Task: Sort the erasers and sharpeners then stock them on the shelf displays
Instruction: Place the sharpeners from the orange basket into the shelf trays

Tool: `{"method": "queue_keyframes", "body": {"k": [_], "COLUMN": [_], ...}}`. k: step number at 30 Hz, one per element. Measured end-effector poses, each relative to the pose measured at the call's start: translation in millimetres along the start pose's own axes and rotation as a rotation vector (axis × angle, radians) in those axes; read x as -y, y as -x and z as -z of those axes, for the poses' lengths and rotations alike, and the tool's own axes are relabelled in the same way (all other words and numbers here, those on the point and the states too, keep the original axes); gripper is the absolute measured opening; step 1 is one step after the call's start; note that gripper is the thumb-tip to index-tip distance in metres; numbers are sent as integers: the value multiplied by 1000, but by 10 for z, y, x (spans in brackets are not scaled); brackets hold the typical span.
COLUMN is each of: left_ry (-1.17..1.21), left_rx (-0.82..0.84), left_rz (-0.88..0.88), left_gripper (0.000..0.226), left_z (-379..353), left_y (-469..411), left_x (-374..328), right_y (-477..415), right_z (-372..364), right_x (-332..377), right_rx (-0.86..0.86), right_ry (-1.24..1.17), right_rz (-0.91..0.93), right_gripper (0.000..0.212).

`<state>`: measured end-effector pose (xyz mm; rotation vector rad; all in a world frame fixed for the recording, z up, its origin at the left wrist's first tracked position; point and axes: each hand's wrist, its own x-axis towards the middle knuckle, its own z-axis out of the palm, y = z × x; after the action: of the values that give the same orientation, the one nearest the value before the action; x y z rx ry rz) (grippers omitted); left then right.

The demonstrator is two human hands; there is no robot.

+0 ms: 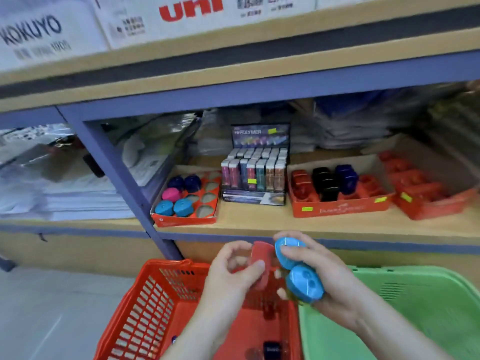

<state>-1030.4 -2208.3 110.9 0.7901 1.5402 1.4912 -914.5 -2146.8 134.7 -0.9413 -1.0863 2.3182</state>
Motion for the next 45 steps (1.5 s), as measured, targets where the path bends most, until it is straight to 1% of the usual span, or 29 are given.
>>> {"method": "queue_keyframes", "body": {"k": [1, 2, 3, 4, 5, 6, 8, 12, 14, 16, 18, 21, 25, 28, 31, 33, 34, 36, 37, 38, 39, 40, 41, 42, 43, 44, 45], "left_ry": [-85, -137, -171, -193, -228, -264, -300, -257, -252, -351, -495, -683, -859, -985, -1136, -1315, -1411, -1606, -1657, -1613, -1452, -1191, -884, -633, -513, -493, -509], "left_rx": [59, 125, 193, 251, 295, 321, 281, 45, -65, -123, -118, -53, -2, -11, -43, -58, -43, -3, 12, 39, 92, 188, 328, 459, 526, 542, 517], "left_rz": [-31, -41, -51, -64, -83, -112, -169, -277, -290, -299, -322, -369, -404, -460, -629, -770, -768, -660, -618, -589, -555, -485, -359, -247, -186, -169, -186], "left_gripper": [28, 34, 42, 50, 55, 55, 44, 28, 24, 25, 28, 27, 28, 26, 25, 27, 31, 43, 47, 50, 53, 58, 63, 66, 66, 63, 58], "left_z": [-80, -152, -226, -314, -405, -497, -698, -971, -990, -978, -985, -1023, -1039, -1044, -1062, -1078, -1099, -1172, -1211, -1252, -1286, -1316, -1337, -1352, -1350, -1326, -1282], "left_y": [23, 23, 34, 19, -9, -51, -161, -470, -696, -924, -1094, -1230, -1316, -1393, -1452, -1436, -1398, -1288, -1226, -1155, -1066, -949, -811, -671, -543, -448, -386], "left_x": [-68, -138, -248, -337, -412, -466, -537, -697, -768, -767, -721, -628, -533, -452, -354, -338, -365, -455, -504, -557, -600, -650, -692, -717, -727, -718, -702], "right_y": [184, 271, 334, 422, 481, 525, 592, 645, 610, 586, 555, 533, 498, 471, 441, 430, 426, 422, 423, 425, 418, 419, 419, 414, 405, 392, 374], "right_z": [241, 397, 520, 645, 717, 762, 897, 1161, 1292, 1390, 1478, 1554, 1607, 1599, 1592, 1595, 1596, 1596, 1589, 1576, 1565, 1545, 1528, 1520, 1510, 1496, 1476], "right_x": [196, 313, 378, 586, 691, 735, 880, 1044, 1080, 1122, 1147, 1174, 1180, 1165, 1146, 1136, 1133, 1123, 1118, 1115, 1105, 1097, 1087, 1069, 1054, 1035, 1018], "right_rx": [24, 76, 63, 15, 37, 105, 93, -25, -90, -131, -152, -151, -144, -133, -153, -151, -146, -135, -136, -145, -161, -175, -182, -184, -177, -163, -144], "right_ry": [54, 86, 124, 177, 205, 221, 193, 194, 123, 13, -47, -57, -86, -126, -206, -276, -295, -271, -229, -183, -142, -107, -74, -41, 6, 64, 135], "right_rz": [7, 137, 169, 144, 147, 126, 104, 161, 171, 156, 148, 145, 137, 144, 125, 103, 93, 88, 95, 106, 113, 113, 105, 92, 77, 61, 41], "right_gripper": [30, 31, 32, 33, 33, 33, 34, 19, 16, 16, 18, 17, 28, 30, 33, 34, 34, 35, 35, 37, 41, 45, 49, 54, 60, 66, 70]}}
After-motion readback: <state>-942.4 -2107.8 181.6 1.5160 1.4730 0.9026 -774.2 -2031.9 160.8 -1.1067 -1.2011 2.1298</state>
